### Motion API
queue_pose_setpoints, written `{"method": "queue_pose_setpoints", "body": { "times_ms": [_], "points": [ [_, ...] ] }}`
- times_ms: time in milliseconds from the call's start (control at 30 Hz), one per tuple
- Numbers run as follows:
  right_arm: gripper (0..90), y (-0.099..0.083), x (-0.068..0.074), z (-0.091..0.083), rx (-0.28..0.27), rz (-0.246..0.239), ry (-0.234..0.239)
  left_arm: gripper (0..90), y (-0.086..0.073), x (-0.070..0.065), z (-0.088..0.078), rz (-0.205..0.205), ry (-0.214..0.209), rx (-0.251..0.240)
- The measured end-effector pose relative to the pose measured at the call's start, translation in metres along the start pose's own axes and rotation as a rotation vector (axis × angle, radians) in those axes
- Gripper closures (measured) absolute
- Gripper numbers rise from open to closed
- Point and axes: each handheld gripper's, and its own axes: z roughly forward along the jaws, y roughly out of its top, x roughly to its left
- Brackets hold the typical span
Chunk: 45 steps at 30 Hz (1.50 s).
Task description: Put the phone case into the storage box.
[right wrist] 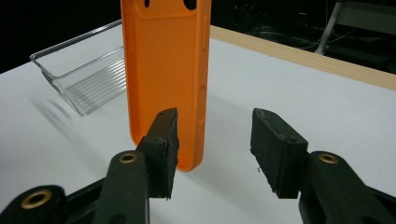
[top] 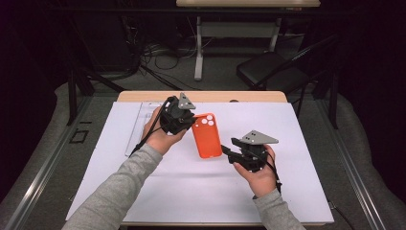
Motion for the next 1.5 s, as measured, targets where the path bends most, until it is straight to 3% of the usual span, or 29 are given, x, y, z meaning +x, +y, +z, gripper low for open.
{"method": "queue_pose_setpoints", "body": {
  "times_ms": [300, 567, 1067, 1267, 1400, 1500],
  "points": [
    [47.8, -0.001, 0.001, 0.003, 0.027, -0.006, -0.002, 80.8, -0.003, 0.011, -0.004, -0.002, 0.028, 0.006],
    [42.9, -0.002, -0.001, 0.005, 0.011, -0.035, -0.016, 80.9, -0.007, 0.019, -0.007, -0.007, 0.045, 0.011],
    [32.9, -0.003, -0.003, 0.006, 0.018, -0.026, -0.020, 80.8, -0.009, 0.031, -0.011, 0.002, 0.070, 0.014],
    [32.7, -0.003, -0.004, 0.006, 0.019, -0.029, -0.021, 80.7, -0.010, 0.038, -0.014, 0.008, 0.078, 0.014],
    [32.6, -0.004, -0.004, 0.007, 0.023, -0.040, -0.028, 80.7, -0.011, 0.042, -0.015, 0.012, 0.088, 0.015],
    [28.8, -0.005, -0.002, 0.009, 0.026, -0.047, -0.065, 80.7, -0.011, 0.045, -0.017, 0.014, 0.094, 0.009]
  ]
}}
